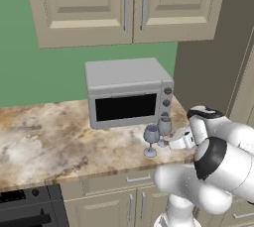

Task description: Retrieve the wine glasses from the counter and place one next to each plate.

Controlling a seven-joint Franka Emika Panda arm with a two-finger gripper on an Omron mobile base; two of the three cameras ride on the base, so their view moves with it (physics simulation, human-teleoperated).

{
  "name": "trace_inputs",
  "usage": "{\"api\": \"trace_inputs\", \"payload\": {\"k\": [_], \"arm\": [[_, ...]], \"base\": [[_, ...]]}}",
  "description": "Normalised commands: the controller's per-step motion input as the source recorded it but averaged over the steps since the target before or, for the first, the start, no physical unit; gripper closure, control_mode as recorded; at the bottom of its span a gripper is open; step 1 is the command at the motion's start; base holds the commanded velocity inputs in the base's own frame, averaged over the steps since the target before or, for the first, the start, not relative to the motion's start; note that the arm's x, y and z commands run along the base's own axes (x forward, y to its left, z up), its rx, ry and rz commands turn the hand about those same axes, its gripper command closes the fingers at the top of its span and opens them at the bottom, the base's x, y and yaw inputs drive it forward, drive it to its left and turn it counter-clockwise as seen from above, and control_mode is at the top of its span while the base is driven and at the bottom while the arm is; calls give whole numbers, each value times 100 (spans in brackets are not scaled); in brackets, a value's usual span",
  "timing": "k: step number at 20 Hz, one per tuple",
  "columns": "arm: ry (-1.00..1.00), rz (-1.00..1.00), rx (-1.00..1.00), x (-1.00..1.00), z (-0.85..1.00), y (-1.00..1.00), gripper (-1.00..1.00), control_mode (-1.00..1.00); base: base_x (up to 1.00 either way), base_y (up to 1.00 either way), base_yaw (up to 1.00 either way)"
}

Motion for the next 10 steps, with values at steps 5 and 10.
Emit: {"api": "trace_inputs", "payload": {"k": [5,10], "arm": [[0,0,0,14,-11,22,-100,-100],[0,0,0,12,-7,8,-100,-100]], "base": [[0,0,0],[0,0,0]]}}
